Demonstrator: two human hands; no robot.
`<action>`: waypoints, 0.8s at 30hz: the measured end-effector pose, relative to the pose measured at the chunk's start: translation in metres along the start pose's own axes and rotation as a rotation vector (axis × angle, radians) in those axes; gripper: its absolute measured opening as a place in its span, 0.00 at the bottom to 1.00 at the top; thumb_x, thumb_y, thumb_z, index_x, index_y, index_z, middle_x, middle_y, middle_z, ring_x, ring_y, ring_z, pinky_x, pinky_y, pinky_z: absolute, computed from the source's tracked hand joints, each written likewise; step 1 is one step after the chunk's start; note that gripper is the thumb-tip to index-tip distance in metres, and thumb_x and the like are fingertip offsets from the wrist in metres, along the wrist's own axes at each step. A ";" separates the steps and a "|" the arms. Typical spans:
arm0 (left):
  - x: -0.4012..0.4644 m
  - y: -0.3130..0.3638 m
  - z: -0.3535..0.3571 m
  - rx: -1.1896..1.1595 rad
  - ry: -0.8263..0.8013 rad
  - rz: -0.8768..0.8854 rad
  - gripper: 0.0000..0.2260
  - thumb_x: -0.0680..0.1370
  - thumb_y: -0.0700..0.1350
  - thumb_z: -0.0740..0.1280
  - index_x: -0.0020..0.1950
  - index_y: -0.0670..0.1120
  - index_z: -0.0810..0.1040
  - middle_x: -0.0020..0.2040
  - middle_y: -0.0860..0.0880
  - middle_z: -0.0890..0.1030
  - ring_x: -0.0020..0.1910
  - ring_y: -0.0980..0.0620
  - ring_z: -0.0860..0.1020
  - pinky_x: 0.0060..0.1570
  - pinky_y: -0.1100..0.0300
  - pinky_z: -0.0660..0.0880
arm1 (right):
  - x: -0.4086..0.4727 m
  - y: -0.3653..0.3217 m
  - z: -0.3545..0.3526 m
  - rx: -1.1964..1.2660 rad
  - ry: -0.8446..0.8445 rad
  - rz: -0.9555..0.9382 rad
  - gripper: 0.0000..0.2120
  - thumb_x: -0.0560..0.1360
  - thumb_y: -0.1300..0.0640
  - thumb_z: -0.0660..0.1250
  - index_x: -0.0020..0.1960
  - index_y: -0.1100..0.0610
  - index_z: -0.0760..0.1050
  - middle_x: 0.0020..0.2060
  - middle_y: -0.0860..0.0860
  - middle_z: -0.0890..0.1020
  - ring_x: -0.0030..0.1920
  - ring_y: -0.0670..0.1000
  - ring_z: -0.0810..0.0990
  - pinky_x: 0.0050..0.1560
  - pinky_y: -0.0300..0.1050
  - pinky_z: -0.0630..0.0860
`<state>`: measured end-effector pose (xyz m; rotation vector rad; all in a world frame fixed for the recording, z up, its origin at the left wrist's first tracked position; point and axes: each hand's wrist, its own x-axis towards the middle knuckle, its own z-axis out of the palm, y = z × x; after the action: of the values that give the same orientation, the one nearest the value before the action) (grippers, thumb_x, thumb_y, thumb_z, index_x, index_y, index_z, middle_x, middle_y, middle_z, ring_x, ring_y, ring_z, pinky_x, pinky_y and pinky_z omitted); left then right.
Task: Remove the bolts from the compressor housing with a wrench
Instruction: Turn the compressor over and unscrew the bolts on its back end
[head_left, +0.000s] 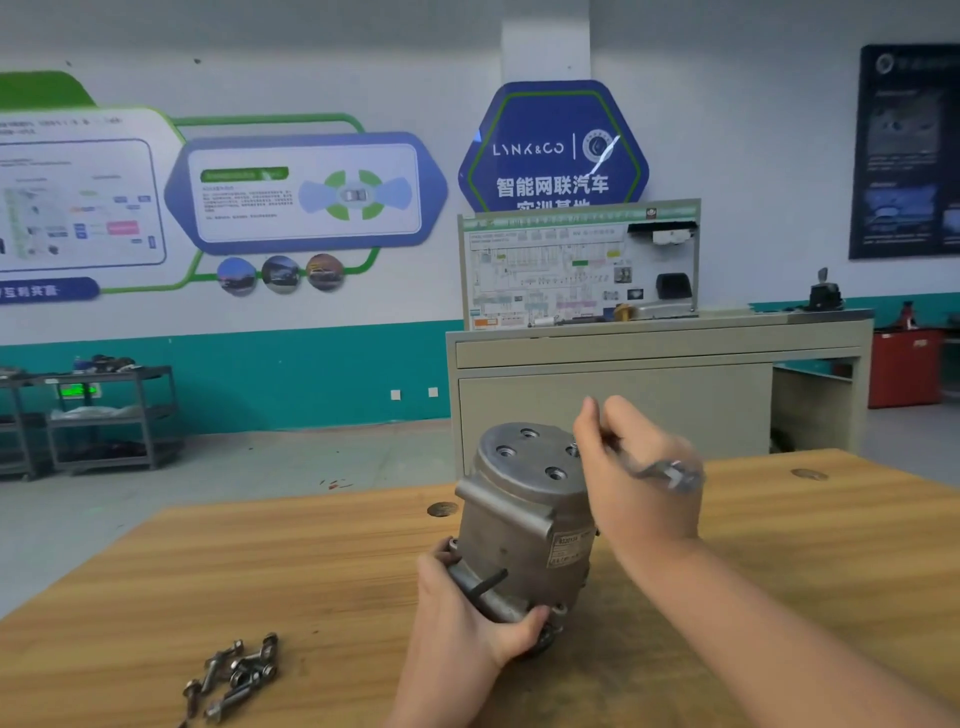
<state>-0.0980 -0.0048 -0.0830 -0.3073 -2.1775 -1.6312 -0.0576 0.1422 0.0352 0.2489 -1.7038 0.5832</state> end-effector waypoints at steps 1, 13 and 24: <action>0.001 -0.001 0.001 -0.013 -0.004 -0.007 0.46 0.49 0.49 0.82 0.59 0.44 0.60 0.58 0.48 0.72 0.57 0.54 0.73 0.54 0.68 0.66 | -0.003 -0.004 0.002 -0.039 -0.032 -0.015 0.27 0.69 0.66 0.69 0.31 0.47 0.53 0.21 0.44 0.56 0.21 0.44 0.57 0.23 0.33 0.50; 0.004 -0.015 -0.034 -0.063 -0.216 -0.015 0.33 0.64 0.48 0.81 0.58 0.54 0.63 0.57 0.59 0.75 0.51 0.73 0.73 0.44 0.79 0.67 | -0.020 0.029 -0.020 0.732 -0.052 0.566 0.20 0.73 0.48 0.67 0.31 0.61 0.67 0.21 0.48 0.70 0.24 0.44 0.67 0.26 0.35 0.66; 0.006 -0.014 -0.038 -0.180 -0.234 0.001 0.44 0.57 0.67 0.78 0.67 0.64 0.60 0.62 0.72 0.66 0.62 0.71 0.67 0.63 0.66 0.64 | 0.072 0.076 0.030 0.604 -0.805 1.072 0.12 0.72 0.47 0.71 0.40 0.56 0.76 0.20 0.45 0.68 0.19 0.43 0.61 0.20 0.34 0.56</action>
<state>-0.1021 -0.0456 -0.0839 -0.5780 -2.1943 -1.8774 -0.1352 0.2021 0.0822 -0.0590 -2.3330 2.0091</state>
